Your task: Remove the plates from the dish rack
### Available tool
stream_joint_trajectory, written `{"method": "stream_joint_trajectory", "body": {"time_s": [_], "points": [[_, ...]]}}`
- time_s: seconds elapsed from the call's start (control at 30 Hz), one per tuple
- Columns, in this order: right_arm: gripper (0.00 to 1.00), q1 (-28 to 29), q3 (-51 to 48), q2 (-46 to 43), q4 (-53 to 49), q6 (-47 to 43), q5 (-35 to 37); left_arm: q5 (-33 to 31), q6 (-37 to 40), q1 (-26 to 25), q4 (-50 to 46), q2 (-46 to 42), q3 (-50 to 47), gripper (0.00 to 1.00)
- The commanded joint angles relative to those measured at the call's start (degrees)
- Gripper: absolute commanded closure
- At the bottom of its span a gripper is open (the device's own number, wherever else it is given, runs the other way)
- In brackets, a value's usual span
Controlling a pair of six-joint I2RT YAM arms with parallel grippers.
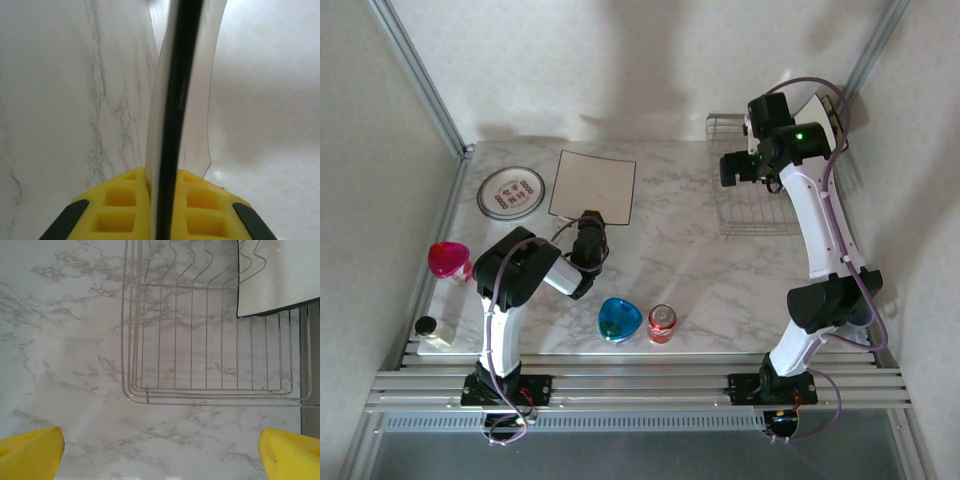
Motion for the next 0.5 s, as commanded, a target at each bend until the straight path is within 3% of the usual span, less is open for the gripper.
{"method": "stream_joint_trajectory", "body": {"time_s": [0.0, 0.47], "points": [[0.01, 0.38, -0.12, -0.37, -0.91, -0.79, 0.23, -4.98, -2.31, -0.46, 5.55, -2.26, 3.40, 1.00], [0.01, 0.48, -1.11, -1.02, -0.73, -1.04, -1.09, -9.69, -5.78, -1.25, -7.34, -2.57, 7.38, 1.00]]}}
